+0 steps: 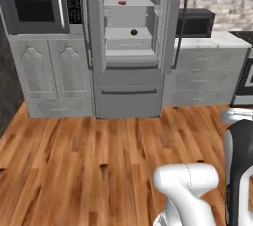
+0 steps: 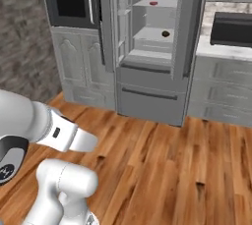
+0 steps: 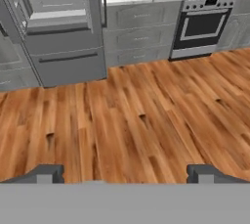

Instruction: Take the cheese, steak, and avocado from the fridge and place them on the plate on the dining counter to create an appetizer plate.

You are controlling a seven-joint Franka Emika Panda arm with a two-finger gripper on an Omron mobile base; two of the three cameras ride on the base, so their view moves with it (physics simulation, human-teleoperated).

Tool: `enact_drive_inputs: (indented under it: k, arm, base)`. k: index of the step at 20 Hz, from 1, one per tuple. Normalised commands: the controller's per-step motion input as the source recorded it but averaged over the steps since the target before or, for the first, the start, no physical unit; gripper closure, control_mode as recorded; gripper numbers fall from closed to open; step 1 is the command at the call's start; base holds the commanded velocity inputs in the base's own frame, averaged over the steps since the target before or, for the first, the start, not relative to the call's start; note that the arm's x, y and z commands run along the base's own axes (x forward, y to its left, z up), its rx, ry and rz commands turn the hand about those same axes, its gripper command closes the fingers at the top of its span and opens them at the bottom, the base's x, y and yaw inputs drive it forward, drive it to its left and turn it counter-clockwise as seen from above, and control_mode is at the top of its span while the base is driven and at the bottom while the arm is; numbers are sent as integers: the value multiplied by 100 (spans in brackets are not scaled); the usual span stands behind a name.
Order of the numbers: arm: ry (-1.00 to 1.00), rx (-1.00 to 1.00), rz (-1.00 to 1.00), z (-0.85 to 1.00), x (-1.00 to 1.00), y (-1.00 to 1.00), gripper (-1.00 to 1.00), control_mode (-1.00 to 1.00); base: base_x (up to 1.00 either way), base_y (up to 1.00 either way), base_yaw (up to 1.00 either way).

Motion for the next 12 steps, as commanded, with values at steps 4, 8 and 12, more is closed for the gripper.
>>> enact_drive_inputs:
  k: [4,8,12]
  arm:
    - [0,0,0,0,0,0,-100,100]
    - [0,0,0,0,0,0,-100,100]
    - [0,0,0,0,0,0,-100,100]
  base:
    - [94,-18,-10]
    - [100,4,-9]
    - [100,13,-7]
